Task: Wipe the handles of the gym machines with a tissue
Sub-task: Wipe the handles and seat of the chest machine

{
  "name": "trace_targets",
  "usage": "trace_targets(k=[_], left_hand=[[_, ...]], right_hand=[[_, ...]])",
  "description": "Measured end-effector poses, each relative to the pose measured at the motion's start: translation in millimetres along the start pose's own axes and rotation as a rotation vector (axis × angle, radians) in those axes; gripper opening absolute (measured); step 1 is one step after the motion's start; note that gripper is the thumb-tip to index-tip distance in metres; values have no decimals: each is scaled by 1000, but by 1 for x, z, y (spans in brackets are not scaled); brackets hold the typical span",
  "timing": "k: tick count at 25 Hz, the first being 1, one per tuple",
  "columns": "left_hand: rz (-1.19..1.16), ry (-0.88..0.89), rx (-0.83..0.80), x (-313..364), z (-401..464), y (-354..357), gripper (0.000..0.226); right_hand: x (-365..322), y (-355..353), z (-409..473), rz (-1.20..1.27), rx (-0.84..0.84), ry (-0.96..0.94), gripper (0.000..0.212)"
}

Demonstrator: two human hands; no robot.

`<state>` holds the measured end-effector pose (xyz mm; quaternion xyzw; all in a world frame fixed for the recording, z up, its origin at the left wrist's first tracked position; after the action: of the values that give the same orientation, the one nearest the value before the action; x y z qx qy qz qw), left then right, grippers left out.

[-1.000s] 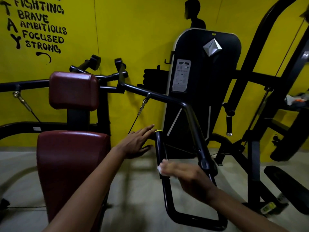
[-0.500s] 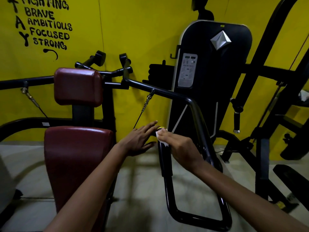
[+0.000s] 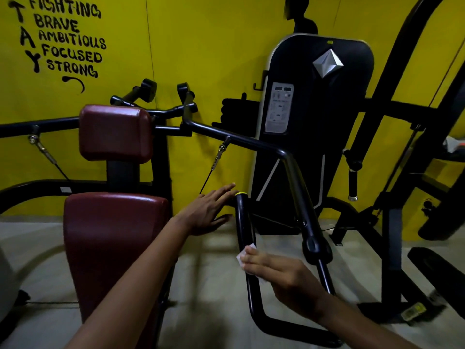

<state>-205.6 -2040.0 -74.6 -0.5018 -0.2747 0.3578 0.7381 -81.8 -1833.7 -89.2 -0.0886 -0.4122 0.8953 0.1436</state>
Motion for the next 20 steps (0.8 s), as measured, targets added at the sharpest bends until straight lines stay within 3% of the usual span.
trace_targets(k=[2,6,9,20], left_hand=[[9,5,-4,0,0,-1,78],[3,5,-5,0,1,0,77],[-5,2,-17,0,1,1,79],[-17,4,-27,0,3,2,83]], right_hand=[[5,-11,7,85,73,61,32],[52,-30,46,219,424,533,50],[69,-16,75,292,415,717,39],[54,-2,61,205,391,646,30]])
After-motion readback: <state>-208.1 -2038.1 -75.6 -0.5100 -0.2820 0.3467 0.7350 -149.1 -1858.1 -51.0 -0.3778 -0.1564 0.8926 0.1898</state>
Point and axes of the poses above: each hand's wrist, its own z-axis towards the middle knuckle, its own y-axis out of the palm, x = y × z, the point moved 4 cm from there along z, towards the middle knuckle, and after that the axes turned 1 degree about -x, right-handed, at the moved point
